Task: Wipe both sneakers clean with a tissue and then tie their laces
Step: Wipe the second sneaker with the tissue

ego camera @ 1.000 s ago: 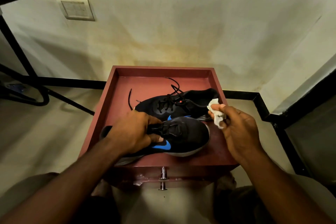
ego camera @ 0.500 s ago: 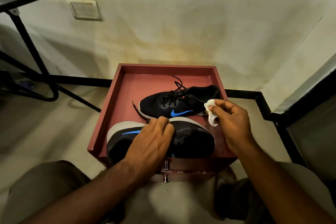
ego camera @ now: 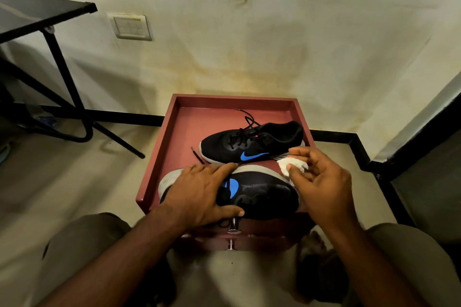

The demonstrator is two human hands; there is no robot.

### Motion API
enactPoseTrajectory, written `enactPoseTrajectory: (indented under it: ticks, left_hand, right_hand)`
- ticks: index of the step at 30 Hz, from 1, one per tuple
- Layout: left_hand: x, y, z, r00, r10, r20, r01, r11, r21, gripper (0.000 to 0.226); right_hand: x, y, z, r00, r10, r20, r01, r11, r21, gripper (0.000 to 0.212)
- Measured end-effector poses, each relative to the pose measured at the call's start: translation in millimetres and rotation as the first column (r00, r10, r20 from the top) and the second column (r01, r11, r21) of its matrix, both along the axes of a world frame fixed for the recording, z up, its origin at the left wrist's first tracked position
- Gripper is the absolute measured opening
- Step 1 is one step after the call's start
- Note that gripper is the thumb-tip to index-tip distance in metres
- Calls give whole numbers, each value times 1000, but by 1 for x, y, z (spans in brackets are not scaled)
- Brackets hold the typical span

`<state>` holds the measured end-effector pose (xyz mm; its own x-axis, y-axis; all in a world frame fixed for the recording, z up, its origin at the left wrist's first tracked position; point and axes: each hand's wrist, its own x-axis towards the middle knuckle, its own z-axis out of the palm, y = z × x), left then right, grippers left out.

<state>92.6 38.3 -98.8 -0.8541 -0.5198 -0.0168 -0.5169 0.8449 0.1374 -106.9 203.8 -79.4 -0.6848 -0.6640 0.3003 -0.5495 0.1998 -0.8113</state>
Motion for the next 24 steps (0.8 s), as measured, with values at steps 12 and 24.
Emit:
enactPoseTrajectory:
  ticks: [12,24]
  left_hand:
    - [-12,-8,-18,995,-55,78,65,990,-125,105]
    - [-22,-8,-14,988,-30,153,51,989,-136,113]
  right_hand:
    - [88,-52,-59,986,-133,-103,134,991,4,13]
    - [58,-41,-47,965,-225,-136,248,952,181,25]
